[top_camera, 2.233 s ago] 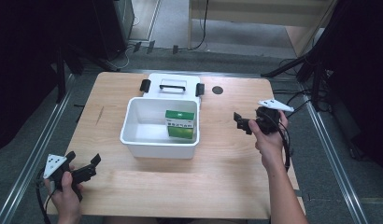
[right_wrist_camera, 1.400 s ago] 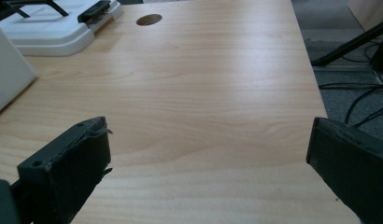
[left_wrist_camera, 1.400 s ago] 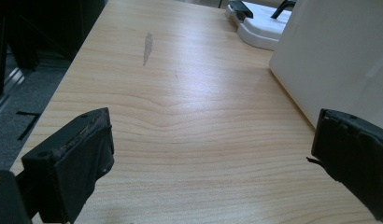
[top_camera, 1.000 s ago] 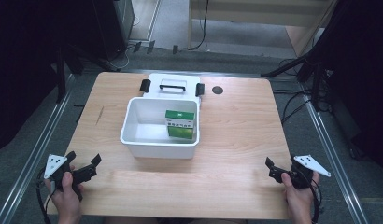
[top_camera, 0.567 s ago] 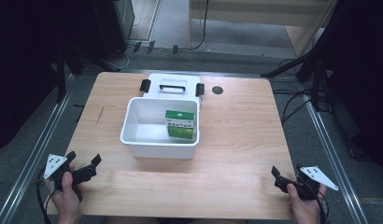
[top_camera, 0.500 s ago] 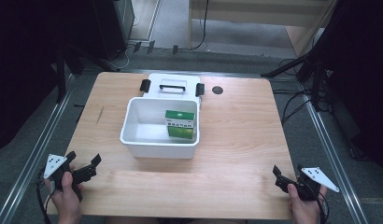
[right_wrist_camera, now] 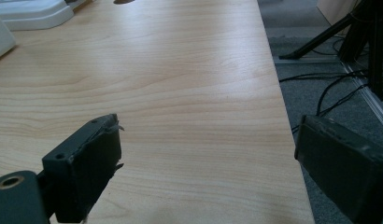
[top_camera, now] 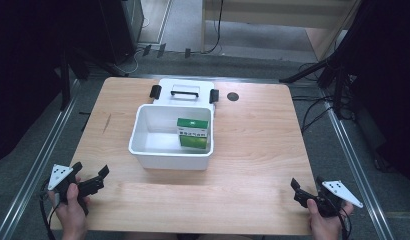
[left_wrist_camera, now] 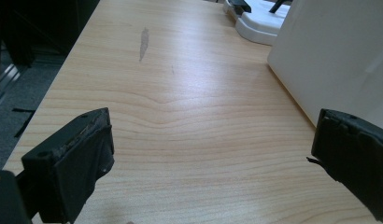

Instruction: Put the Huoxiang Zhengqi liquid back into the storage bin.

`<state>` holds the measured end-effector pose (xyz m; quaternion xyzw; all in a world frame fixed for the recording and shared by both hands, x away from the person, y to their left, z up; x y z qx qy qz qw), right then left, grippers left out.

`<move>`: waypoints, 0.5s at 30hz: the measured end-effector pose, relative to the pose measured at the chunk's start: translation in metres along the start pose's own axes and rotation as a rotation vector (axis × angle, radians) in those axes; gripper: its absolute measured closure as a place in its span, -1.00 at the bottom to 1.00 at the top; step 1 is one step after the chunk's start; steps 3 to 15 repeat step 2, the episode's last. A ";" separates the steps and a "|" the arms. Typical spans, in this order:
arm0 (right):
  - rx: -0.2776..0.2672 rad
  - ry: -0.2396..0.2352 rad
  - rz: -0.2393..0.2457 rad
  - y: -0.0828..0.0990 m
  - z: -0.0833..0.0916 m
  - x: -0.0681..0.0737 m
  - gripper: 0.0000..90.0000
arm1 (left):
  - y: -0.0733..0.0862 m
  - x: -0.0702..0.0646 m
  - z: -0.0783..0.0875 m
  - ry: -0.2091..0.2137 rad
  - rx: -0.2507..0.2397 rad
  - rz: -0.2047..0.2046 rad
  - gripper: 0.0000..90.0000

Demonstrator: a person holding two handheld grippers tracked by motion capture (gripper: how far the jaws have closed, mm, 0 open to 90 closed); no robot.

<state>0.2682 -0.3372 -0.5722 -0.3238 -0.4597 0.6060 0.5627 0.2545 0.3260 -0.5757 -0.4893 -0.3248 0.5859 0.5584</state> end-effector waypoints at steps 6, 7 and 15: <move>0.002 -0.006 -0.002 0.000 0.000 0.000 -0.83 | 0.000 0.000 0.000 0.001 0.000 0.001 -1.00; 0.002 -0.006 -0.002 0.000 0.000 0.000 -0.83 | 0.000 0.000 0.000 0.001 0.000 0.001 -1.00; 0.002 -0.006 -0.002 0.000 0.000 0.000 -0.83 | 0.000 0.000 0.000 0.001 0.000 0.001 -1.00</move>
Point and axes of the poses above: each handheld gripper's, and its own axes: z roughly backward along the jaws, y roughly out of its underside, x roughly to its left, the point moved 6 cm from there along -z, roughly forward along the jaws, and after that the axes turned 5 degrees about -x, right-handed, at the moved point
